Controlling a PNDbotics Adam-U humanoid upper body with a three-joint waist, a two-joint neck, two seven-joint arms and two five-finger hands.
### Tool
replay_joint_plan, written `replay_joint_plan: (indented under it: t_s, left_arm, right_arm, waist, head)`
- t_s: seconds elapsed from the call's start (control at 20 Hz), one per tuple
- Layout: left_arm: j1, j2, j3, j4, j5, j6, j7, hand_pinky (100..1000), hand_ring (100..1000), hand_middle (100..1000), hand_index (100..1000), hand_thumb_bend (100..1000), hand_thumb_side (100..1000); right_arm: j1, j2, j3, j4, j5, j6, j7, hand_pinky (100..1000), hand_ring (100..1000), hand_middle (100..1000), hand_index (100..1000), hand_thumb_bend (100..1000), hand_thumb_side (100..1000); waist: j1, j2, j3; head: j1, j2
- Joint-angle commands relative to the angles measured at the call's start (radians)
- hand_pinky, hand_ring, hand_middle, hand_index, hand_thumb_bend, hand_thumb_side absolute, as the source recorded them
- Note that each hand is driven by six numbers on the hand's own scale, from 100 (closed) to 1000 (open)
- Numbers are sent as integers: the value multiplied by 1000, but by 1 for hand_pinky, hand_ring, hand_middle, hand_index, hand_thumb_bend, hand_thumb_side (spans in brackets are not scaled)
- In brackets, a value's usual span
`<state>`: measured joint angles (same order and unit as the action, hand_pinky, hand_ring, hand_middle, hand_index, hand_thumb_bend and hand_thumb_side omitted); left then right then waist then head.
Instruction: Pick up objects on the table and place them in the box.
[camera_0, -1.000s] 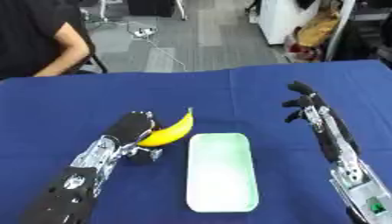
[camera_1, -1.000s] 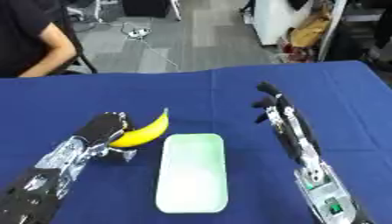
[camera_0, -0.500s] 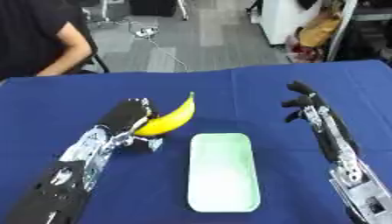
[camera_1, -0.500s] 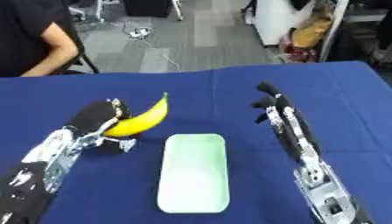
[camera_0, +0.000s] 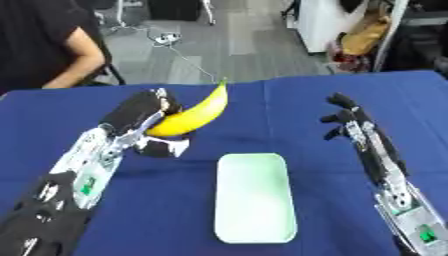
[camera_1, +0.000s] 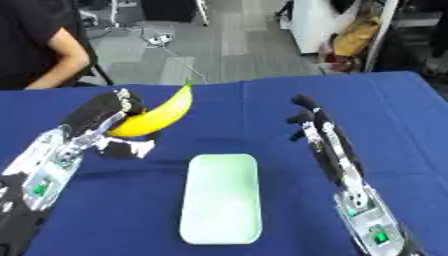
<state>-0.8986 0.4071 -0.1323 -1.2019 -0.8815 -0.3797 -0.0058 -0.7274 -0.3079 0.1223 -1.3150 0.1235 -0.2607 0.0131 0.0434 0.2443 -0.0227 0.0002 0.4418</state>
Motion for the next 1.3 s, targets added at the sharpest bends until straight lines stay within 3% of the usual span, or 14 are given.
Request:
replay_joint_plan:
  t_s: [0.05, 0.45, 0.9, 1.3]
  left_arm:
    - [-11, 24, -4, -33, 20, 2, -16, 100, 100, 100, 100, 100, 279]
    - [-19, -11, -34, -26, -3, -24, -37, 100, 100, 100, 100, 100, 272]
    - [-53, -121, -81, 24, -88, -80, -53, 100, 100, 100, 100, 100, 266]
    - [-42, -146, -97, 47, -130, -109, -54, 100, 100, 100, 100, 100, 261]
  right_arm:
    - [-17, -9, -6, -10, 3, -3, -1, 550, 738, 902, 978, 100, 973]
    - [-20, -6, -4, -11, 3, -4, 1, 550, 739, 902, 978, 100, 974]
    - [-32, 2, -3, -14, 2, -5, 2, 550, 739, 902, 978, 100, 974]
    - [-34, 3, -3, -14, 2, -5, 3, 550, 739, 902, 978, 100, 974]
  waist:
    - [-2, -27, -1]
    - [-1, -22, -8]
    - [-7, -13, -24]
    - [-7, -9, -26]
  head:
    - [-6, -16]
    - [-2, -20]
    - [17, -32]
    - [15, -35]
